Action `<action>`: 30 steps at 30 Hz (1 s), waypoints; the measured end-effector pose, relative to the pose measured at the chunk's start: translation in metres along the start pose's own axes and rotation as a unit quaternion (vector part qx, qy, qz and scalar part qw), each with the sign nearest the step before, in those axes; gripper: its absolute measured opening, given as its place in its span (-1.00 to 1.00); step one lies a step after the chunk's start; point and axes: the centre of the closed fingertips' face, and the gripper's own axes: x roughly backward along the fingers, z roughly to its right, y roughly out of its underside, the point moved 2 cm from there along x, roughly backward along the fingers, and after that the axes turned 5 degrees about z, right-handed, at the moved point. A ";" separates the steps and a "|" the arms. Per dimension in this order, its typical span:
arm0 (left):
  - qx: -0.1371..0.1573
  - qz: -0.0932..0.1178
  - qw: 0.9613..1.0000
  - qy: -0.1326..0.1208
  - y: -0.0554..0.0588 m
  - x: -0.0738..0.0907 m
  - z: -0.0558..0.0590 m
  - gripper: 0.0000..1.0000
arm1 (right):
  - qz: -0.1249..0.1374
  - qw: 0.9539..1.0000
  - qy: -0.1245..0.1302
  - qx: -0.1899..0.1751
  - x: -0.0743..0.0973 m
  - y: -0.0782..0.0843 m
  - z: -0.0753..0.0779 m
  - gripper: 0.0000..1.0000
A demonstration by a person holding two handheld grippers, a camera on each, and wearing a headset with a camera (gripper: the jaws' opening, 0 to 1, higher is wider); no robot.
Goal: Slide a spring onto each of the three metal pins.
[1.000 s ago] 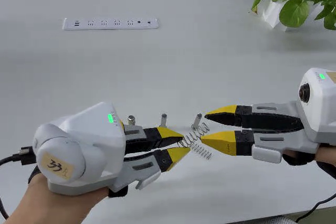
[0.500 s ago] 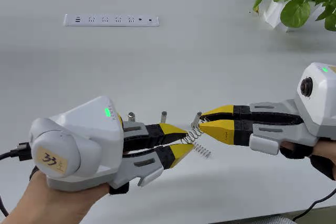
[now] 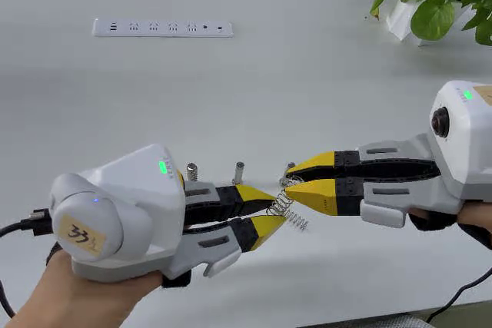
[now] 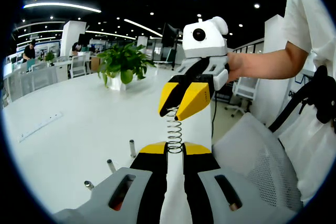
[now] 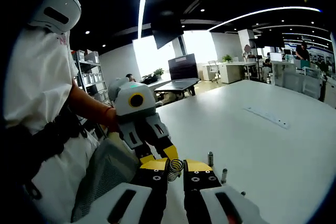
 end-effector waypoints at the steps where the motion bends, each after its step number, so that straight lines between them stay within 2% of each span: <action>1: -0.001 -0.001 1.000 0.001 0.001 0.000 0.000 -0.87 | -0.007 1.000 -0.003 0.008 0.000 0.001 -0.001 -0.87; 15: 0.000 -0.005 1.000 0.008 0.006 0.000 0.004 -0.87 | -0.053 0.997 -0.027 0.053 -0.002 0.004 -0.008 -0.87; 30: -0.002 -0.006 1.000 0.011 0.007 0.001 0.004 -0.87 | -0.070 0.995 -0.040 0.053 -0.002 0.004 -0.010 -0.81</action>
